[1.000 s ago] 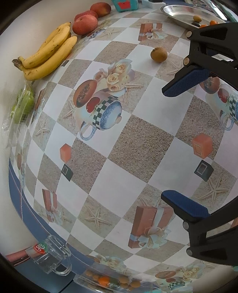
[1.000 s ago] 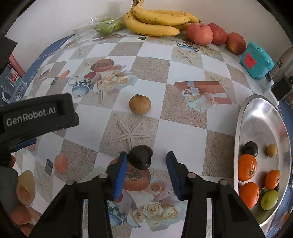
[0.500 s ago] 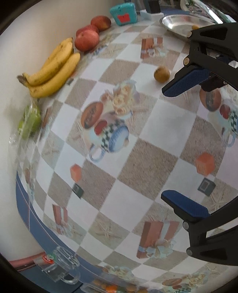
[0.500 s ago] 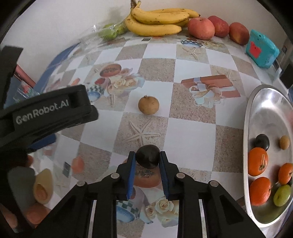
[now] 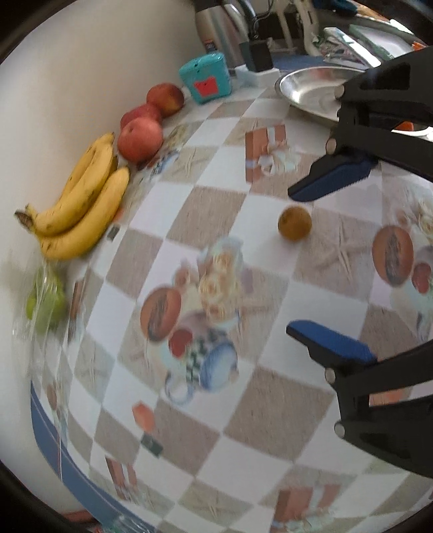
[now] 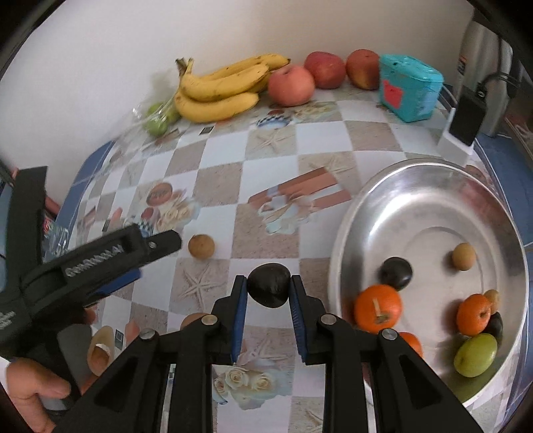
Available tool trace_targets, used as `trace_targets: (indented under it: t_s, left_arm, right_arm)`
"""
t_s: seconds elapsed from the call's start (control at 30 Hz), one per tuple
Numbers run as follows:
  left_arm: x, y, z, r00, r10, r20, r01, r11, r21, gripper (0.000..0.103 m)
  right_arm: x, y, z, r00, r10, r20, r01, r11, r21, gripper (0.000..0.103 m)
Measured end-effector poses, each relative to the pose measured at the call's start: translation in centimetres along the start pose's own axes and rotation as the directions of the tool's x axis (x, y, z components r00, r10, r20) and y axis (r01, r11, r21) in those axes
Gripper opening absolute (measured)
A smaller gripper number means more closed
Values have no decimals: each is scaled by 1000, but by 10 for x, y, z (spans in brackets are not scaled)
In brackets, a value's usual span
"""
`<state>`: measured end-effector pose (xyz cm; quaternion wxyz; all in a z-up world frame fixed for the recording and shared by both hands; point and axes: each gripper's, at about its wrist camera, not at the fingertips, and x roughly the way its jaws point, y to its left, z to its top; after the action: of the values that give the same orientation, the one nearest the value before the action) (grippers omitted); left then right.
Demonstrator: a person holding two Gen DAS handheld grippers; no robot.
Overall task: Organize fruits
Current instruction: 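Grasp the dark plum with the right tool while the left tool grasps the brown fruit, then carry the plum and brown fruit over the steel bowl with both tools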
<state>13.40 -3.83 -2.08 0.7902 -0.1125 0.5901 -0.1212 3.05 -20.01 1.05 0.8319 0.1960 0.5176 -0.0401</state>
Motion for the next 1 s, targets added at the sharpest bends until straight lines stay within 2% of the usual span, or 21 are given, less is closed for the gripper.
trace_targets:
  t_s: [0.1,0.17,0.23,0.37,0.43,0.57,0.77,0.9,1.0]
  left_arm:
    - [6,-9,0,1000,-25,-10,25,999,24,62]
    - [5,-10,-3,999,-27,-21,27,999,36,50]
    - [10,-14,-3,999,-21,-26,22,999,47,50]
    - [10,-15,-5,999,-23,-30,25,998,59,33]
    - [11,-18,-5,999,-32,-27,34,997,69,29]
    - [10,-18,-6,1000,-26,-18,27,997,75,29]
    - [-4,-25,-8,998,-59,2,59,994,87,29]
    - [-17,-41,-12,994,-106,11,104,986,129,29]
    - [-25,-56,-17,990,-143,9,139,976,165,29]
  right_arm:
    - [-2,-6,2,1000,3,10,-3,1000,18,26]
    - [-5,-11,3,1000,4,14,-4,1000,27,26]
    - [-6,-14,3,1000,4,17,-5,999,36,26]
    - [-8,-14,4,1000,6,21,-7,999,34,26]
    - [-8,-14,3,1000,6,23,-7,1000,30,26]
    - [-10,-13,3,1000,12,25,-13,1000,28,26]
    - [-13,-17,3,1000,15,27,-16,999,41,26]
    - [-22,-40,4,999,3,44,-7,994,105,26]
    - [-33,-63,4,997,-42,65,31,986,165,26]
